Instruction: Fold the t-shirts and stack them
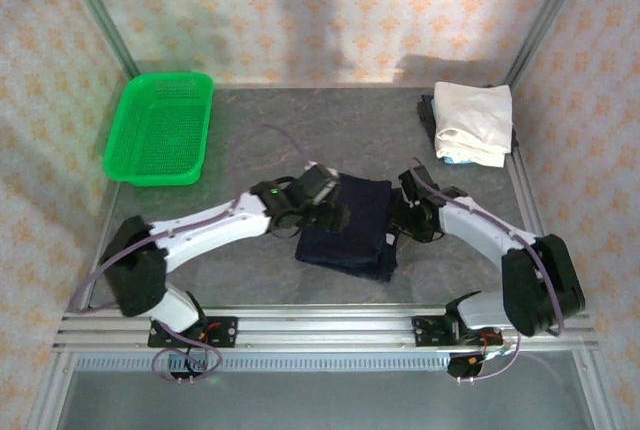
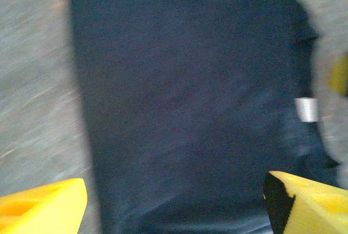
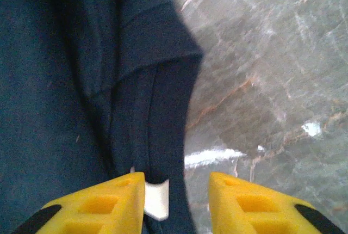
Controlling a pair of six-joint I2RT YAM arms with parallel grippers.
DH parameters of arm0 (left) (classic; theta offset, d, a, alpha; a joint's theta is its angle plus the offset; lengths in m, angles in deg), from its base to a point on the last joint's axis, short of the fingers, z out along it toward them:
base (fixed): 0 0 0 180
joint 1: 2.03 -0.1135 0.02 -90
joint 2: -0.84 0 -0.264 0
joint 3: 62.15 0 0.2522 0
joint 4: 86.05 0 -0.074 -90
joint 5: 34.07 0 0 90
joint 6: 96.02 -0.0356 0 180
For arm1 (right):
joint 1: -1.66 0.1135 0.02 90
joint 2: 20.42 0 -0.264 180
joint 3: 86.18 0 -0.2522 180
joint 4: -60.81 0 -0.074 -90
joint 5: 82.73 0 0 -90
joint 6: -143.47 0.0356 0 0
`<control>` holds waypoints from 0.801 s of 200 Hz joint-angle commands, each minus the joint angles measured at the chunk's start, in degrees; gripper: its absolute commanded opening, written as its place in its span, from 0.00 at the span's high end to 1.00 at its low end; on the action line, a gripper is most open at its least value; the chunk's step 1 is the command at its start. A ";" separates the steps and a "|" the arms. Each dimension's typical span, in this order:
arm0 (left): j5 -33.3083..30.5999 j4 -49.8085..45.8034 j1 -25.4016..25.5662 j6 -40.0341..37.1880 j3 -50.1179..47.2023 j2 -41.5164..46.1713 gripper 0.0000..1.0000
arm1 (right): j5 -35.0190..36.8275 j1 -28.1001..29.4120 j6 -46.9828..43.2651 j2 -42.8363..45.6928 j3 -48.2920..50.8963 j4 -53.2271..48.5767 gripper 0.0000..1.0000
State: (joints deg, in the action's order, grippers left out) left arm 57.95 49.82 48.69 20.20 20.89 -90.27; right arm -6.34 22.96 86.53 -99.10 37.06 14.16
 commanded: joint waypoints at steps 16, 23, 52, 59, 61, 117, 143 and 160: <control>2.13 -1.61 6.87 -3.58 10.08 -13.91 0.19 | -3.24 -2.64 -0.29 -6.35 -2.42 6.72 0.66; 3.65 0.01 7.09 -2.73 9.90 -15.13 0.21 | -3.10 -3.06 0.17 -6.61 -2.37 7.27 0.66; 5.94 4.04 7.82 -1.56 6.96 -15.78 0.23 | -4.24 -4.27 0.53 -8.47 -2.85 10.35 0.66; 5.82 4.13 7.82 -1.54 5.99 -15.42 0.25 | -4.64 -4.44 0.45 -9.17 -3.52 10.83 0.66; 5.52 4.21 7.88 -1.52 5.66 -15.24 0.26 | -4.73 -4.47 0.43 -9.43 -3.61 11.00 0.66; 9.80 13.15 -0.19 2.67 -9.13 -2.34 0.22 | -7.54 -4.93 -2.99 -3.61 -2.23 9.21 0.44; 7.23 9.96 -2.43 0.91 -9.66 0.87 0.21 | -8.62 -4.14 -1.91 4.60 5.46 9.22 0.22; 7.21 9.79 -4.42 0.74 -10.28 0.66 0.21 | -9.01 -1.63 -1.78 5.86 7.42 10.46 0.07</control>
State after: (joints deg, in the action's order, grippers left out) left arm 66.00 58.96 45.71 21.10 11.67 -90.29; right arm -14.38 18.76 84.67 -95.66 41.49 24.26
